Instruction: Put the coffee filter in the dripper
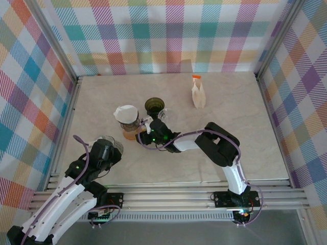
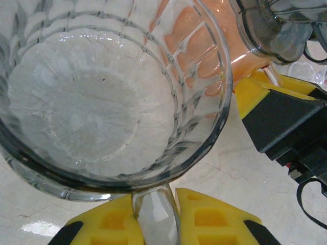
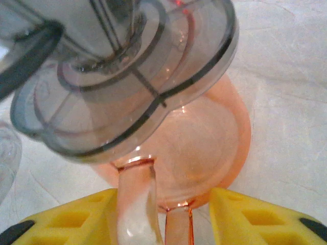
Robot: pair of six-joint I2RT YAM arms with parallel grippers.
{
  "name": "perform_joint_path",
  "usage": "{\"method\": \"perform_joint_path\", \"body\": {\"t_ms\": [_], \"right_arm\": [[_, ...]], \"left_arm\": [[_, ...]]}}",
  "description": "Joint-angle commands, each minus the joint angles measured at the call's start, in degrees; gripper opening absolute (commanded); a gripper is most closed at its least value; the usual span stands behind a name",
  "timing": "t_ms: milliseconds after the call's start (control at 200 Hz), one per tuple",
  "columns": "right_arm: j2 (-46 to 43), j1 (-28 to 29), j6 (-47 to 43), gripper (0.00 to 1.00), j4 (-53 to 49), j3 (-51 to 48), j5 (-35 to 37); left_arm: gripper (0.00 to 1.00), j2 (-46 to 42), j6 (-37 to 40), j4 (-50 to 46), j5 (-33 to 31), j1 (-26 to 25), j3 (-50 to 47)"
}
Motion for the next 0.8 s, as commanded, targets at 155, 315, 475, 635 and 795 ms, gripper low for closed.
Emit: {"method": "perform_joint_path", "body": {"t_ms": [155, 315, 475, 635, 795], "right_arm": [[-10.01, 1.55, 3.34, 0.59, 3.89, -12.81, 2.46], [-19.51, 2.69, 6.68, 0.61, 5.57, -22.34, 7.55], [-33.65, 2.81, 8.29, 0.62, -7.43, -27.33, 16.69], [-48.81, 2.78, 8.19, 0.63, -23.13, -28.83, 24.71], [-62.09, 2.71, 8.82, 0.64, -35.66, -30.22, 30.72]], "left_arm": [[0.0, 3.01, 1.21, 6.98, -0.24, -4.86, -0.25], [0.0, 8.01, -0.63, 10.93, -5.44, -15.0, 0.59], [0.0, 16.04, -0.71, 16.5, -9.3, -24.57, 2.68], [0.0, 24.5, 2.61, 24.54, -6.58, -29.96, 5.06], [0.0, 30.86, 6.72, 34.36, -2.74, -33.41, 6.23]]}}
